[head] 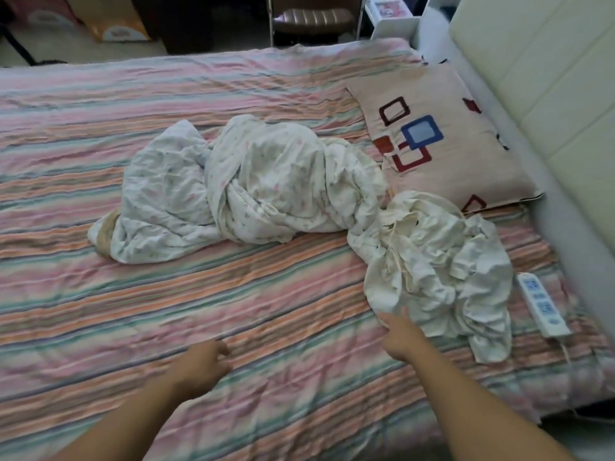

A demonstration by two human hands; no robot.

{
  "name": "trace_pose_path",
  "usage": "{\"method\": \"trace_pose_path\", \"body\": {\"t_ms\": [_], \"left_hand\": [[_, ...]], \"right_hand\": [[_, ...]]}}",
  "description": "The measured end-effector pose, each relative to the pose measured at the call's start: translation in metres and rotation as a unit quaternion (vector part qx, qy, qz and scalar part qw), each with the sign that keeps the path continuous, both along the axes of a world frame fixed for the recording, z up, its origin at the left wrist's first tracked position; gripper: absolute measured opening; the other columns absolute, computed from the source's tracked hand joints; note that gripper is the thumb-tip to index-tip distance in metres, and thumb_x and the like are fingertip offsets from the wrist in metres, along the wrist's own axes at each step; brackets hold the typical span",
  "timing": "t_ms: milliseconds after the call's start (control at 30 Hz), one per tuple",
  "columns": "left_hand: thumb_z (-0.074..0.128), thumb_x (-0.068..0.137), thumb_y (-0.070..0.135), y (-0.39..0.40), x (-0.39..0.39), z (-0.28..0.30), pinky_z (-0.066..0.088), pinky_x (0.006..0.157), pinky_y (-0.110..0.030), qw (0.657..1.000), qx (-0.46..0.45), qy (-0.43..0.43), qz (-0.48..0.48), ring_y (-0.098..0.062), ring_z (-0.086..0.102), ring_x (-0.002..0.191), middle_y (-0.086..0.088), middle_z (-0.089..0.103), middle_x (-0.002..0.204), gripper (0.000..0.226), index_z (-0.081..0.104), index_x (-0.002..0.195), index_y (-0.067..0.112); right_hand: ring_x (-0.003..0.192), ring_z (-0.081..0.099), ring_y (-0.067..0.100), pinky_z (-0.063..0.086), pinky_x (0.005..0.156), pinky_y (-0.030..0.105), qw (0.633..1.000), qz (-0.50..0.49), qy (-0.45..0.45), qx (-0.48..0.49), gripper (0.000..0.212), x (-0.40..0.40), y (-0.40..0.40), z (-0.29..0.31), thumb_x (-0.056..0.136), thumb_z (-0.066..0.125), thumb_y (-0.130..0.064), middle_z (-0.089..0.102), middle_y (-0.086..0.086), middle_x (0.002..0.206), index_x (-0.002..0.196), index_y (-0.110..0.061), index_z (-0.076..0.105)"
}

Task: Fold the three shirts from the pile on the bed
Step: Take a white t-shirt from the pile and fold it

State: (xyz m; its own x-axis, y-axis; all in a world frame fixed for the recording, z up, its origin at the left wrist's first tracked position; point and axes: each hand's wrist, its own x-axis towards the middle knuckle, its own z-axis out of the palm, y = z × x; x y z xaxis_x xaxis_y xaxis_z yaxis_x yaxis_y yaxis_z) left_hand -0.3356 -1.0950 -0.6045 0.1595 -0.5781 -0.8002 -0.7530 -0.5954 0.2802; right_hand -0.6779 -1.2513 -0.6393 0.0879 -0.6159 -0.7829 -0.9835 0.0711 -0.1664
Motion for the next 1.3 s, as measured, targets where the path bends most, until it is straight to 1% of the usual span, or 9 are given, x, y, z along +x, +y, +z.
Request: {"method": "trace_pose_path", "body": {"t_ms": [233, 367, 567, 667, 800, 933, 1033, 1233, 1300], "left_hand": [[0.056, 0.096, 0.036, -0.011, -0.009, -0.033, 0.048, 0.094, -0.029, 1.000, 0.022, -0.014, 0.014, -0.017, 0.061, 0.110, -0.001, 0.062, 0.130, 0.036, 0.059, 0.129, 0.021], [0.054, 0.097, 0.033, -0.014, -0.021, -0.043, 0.046, 0.087, -0.025, 1.000, 0.028, -0.011, 0.004, -0.014, 0.057, 0.099, -0.003, 0.061, 0.128, 0.036, 0.058, 0.131, 0.019], [0.055, 0.098, 0.032, -0.022, -0.049, -0.032, 0.046, 0.083, -0.024, 0.999, 0.002, 0.032, 0.034, -0.015, 0.058, 0.096, -0.003, 0.062, 0.116, 0.038, 0.058, 0.132, 0.015], [0.054, 0.099, 0.031, -0.029, -0.068, -0.017, 0.045, 0.079, -0.023, 0.996, -0.030, 0.063, 0.050, -0.014, 0.059, 0.090, -0.001, 0.060, 0.106, 0.037, 0.059, 0.131, 0.014], [0.055, 0.099, 0.025, -0.031, -0.089, 0.012, 0.050, 0.073, -0.026, 0.973, -0.046, 0.152, 0.168, -0.016, 0.063, 0.084, -0.011, 0.065, 0.114, 0.035, 0.059, 0.129, 0.007], [0.056, 0.098, 0.022, -0.020, -0.092, 0.039, 0.046, 0.059, -0.021, 0.946, -0.043, 0.203, 0.249, -0.017, 0.060, 0.073, -0.011, 0.066, 0.096, 0.032, 0.059, 0.125, 0.005], [0.058, 0.095, 0.027, -0.005, -0.081, 0.060, 0.045, 0.060, -0.026, 0.942, -0.031, 0.214, 0.258, -0.019, 0.060, 0.070, -0.010, 0.065, 0.090, 0.032, 0.062, 0.118, 0.006], [0.064, 0.087, 0.048, 0.008, -0.052, 0.107, 0.055, 0.062, -0.029, 0.930, 0.027, 0.255, 0.262, -0.022, 0.067, 0.092, -0.006, 0.063, 0.119, 0.042, 0.055, 0.119, 0.024], [0.070, 0.085, 0.032, 0.015, -0.040, 0.116, 0.054, 0.061, -0.031, 0.916, 0.027, 0.270, 0.297, -0.023, 0.066, 0.076, -0.009, 0.068, 0.100, 0.034, 0.062, 0.112, 0.015]], "right_hand": [[0.147, 0.034, 0.032, 0.042, 0.106, 0.031, 1.000, -0.027, 0.003, -0.003, 0.071, -0.004, -0.046, -0.046, 0.092, 0.048, -0.007, -0.022, 0.010, 0.165, 0.157, -0.026, 0.026], [0.143, 0.039, 0.033, 0.036, 0.112, 0.034, 0.995, -0.082, -0.009, -0.062, 0.062, -0.007, -0.057, -0.061, 0.094, 0.049, -0.008, 0.036, 0.017, 0.158, 0.154, -0.007, 0.033], [0.109, 0.065, 0.030, 0.049, 0.089, 0.030, 0.958, -0.216, -0.112, -0.154, 0.027, 0.010, -0.028, -0.040, 0.092, 0.063, -0.016, 0.071, 0.012, 0.119, 0.117, -0.011, 0.071], [0.094, 0.064, 0.025, 0.047, 0.075, 0.027, 0.940, -0.239, -0.177, -0.166, 0.017, 0.032, 0.010, -0.017, 0.095, 0.059, -0.010, 0.071, 0.008, 0.108, 0.104, -0.023, 0.066], [0.089, 0.062, 0.020, 0.046, 0.074, 0.028, 0.909, -0.315, -0.227, -0.149, 0.036, 0.060, 0.064, 0.010, 0.094, 0.061, -0.008, 0.065, 0.001, 0.105, 0.126, -0.021, 0.054], [0.086, 0.067, 0.021, 0.055, 0.076, 0.035, 0.849, -0.454, -0.265, -0.051, 0.039, 0.082, 0.106, 0.023, 0.090, 0.063, 0.000, 0.071, 0.002, 0.097, 0.128, -0.008, 0.062], [0.080, 0.064, 0.015, 0.053, 0.070, 0.025, 0.818, -0.480, -0.319, -0.001, 0.041, 0.104, 0.137, 0.045, 0.089, 0.058, 0.010, 0.069, -0.002, 0.094, 0.124, -0.009, 0.065], [0.101, 0.070, 0.018, 0.054, 0.097, 0.033, 0.843, -0.367, -0.392, 0.013, 0.027, 0.167, 0.189, 0.101, 0.095, 0.058, 0.003, 0.076, 0.000, 0.097, 0.099, -0.020, 0.072], [0.099, 0.071, 0.016, 0.056, 0.097, 0.035, 0.850, -0.337, -0.405, 0.002, 0.030, 0.184, 0.203, 0.116, 0.095, 0.059, 0.001, 0.078, -0.006, 0.089, 0.092, -0.025, 0.074]]}}
